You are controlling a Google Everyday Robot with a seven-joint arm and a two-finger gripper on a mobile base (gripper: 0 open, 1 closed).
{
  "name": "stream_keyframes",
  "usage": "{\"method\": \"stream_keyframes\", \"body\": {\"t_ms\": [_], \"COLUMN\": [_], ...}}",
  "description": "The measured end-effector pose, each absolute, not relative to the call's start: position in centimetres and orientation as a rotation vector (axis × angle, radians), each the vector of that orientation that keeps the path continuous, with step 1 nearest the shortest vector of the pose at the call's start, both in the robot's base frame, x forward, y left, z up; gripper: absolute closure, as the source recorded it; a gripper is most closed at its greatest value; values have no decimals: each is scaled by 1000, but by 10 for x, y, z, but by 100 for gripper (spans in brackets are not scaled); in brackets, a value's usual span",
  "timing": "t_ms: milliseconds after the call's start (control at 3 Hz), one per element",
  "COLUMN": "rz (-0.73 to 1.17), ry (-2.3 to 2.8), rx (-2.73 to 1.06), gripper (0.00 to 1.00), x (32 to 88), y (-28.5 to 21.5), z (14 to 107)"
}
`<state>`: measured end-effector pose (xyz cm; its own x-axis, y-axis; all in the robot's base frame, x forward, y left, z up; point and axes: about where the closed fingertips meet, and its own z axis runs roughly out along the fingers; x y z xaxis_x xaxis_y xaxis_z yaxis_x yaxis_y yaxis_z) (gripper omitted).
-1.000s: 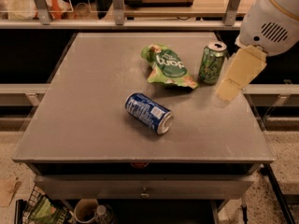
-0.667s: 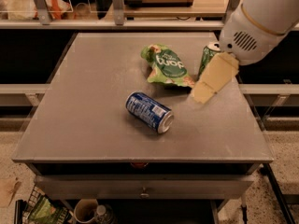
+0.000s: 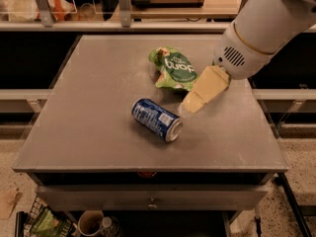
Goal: Place pepsi can upright
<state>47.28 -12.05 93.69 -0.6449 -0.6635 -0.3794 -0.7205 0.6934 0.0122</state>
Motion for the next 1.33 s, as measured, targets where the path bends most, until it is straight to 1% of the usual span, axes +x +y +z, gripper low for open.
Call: {"method": "stream_keyframes", "body": {"t_ms": [333, 1333], "rz": [198, 200], "ry": [2566, 2588], "rx": [-1087, -1290], "gripper": [0, 0], "x": [474, 474], "y": [-117, -33], "z": [937, 890]}}
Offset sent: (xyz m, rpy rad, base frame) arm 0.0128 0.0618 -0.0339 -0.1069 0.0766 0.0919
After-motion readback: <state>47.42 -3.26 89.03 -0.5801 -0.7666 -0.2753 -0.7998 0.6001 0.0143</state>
